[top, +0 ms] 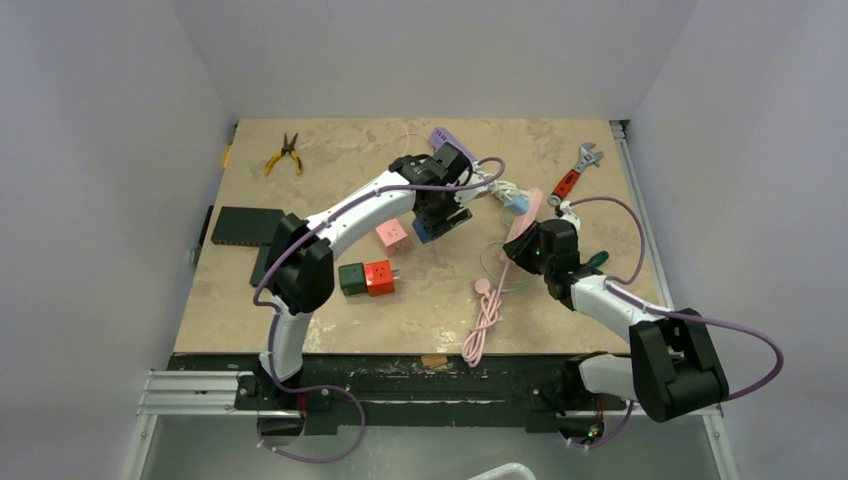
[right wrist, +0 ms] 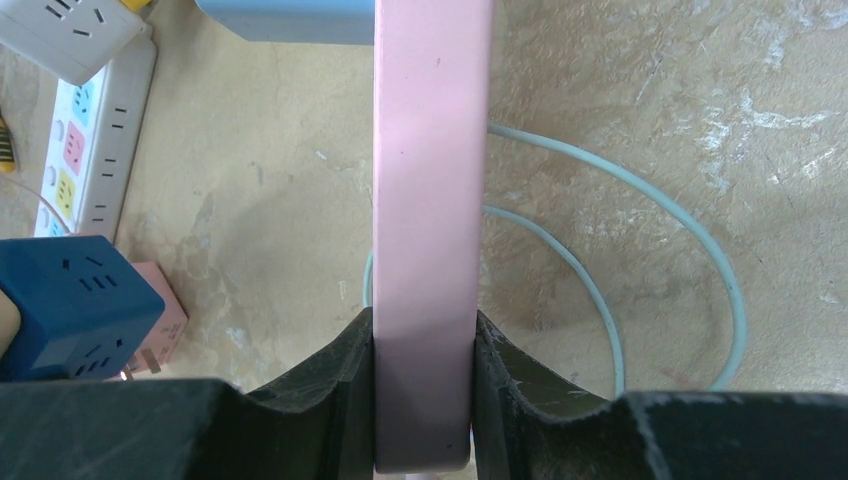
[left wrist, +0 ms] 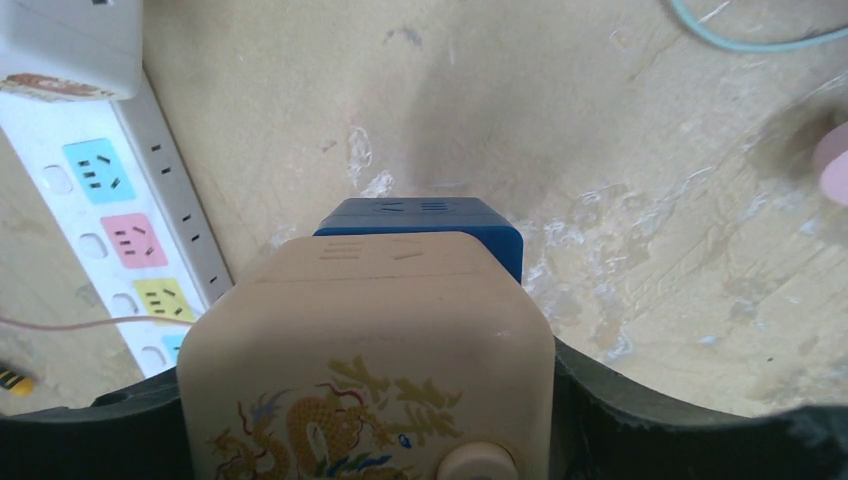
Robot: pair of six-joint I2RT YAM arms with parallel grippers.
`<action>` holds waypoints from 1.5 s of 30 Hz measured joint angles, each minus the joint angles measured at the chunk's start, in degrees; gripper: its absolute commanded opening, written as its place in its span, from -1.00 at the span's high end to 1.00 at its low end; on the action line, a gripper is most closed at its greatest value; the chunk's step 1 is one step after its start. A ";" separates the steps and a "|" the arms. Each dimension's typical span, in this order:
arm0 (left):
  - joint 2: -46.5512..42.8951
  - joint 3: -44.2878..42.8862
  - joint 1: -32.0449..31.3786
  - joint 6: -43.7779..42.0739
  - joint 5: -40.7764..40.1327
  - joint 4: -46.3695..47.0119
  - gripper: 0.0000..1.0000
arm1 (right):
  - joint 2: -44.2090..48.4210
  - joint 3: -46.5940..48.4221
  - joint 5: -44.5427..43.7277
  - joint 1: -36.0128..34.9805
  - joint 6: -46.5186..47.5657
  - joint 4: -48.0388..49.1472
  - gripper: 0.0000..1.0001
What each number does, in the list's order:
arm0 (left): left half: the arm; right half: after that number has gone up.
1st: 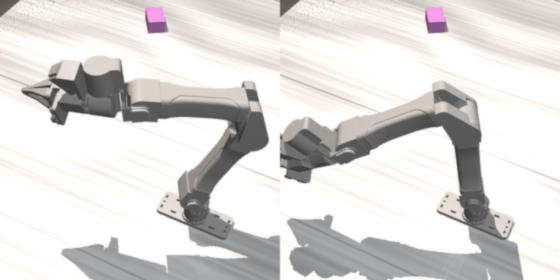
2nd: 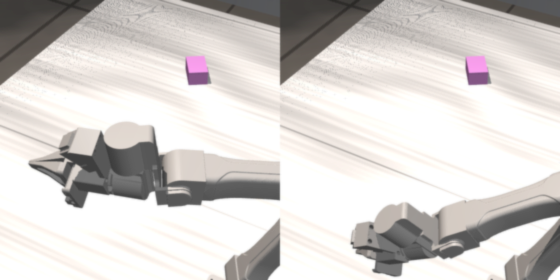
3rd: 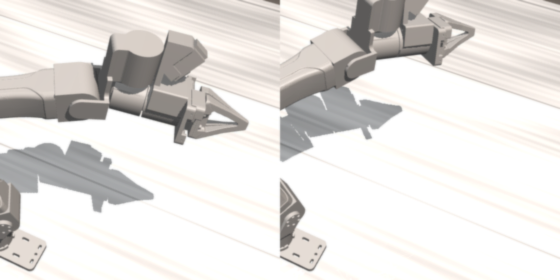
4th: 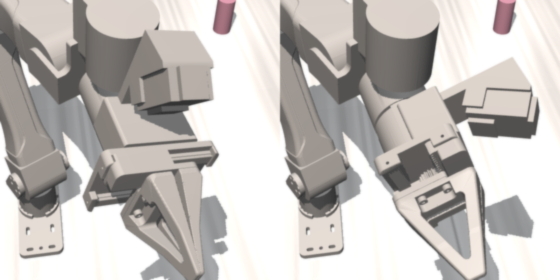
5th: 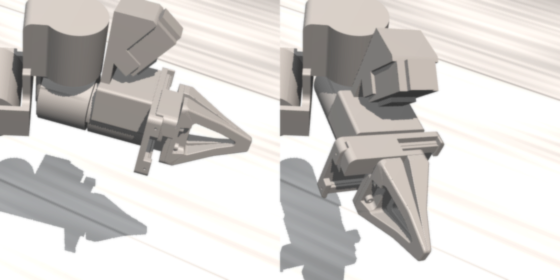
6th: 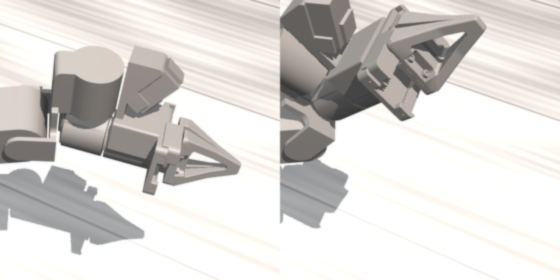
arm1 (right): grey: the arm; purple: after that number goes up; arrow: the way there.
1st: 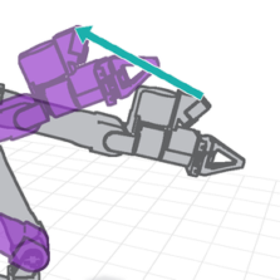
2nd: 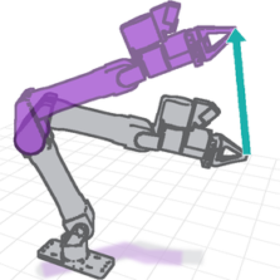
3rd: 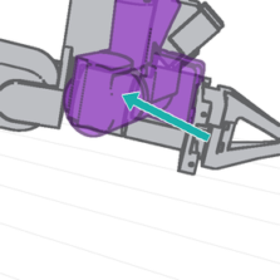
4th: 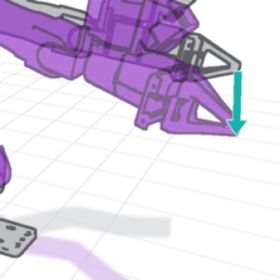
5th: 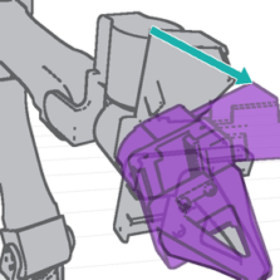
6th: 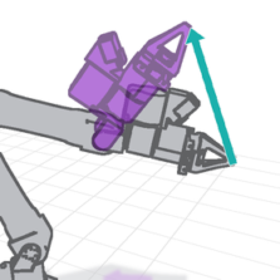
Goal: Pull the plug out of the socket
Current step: Place the plug at the center of the board.
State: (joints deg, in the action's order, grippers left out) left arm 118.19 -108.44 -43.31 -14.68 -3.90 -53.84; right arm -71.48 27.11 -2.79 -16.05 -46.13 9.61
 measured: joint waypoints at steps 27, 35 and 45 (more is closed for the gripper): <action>-2.99 -3.65 -1.40 -12.46 9.20 -9.40 -1.00 | 4.04 0.11 1.29 -0.35 8.37 -2.86 1.00; -7.43 -14.84 -1.44 -19.78 11.72 -5.64 -1.00 | 5.05 1.53 -0.83 -5.16 12.39 -4.02 1.00; -2.08 -11.58 -1.44 -26.97 18.01 4.50 -0.90 | 7.04 4.02 -1.70 -8.24 16.92 -7.39 1.00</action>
State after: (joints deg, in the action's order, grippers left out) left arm 116.11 -120.03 -44.75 -41.65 14.11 -49.34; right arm -64.45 31.14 -4.49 -24.29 -29.21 2.22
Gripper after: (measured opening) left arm 0.969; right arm 0.302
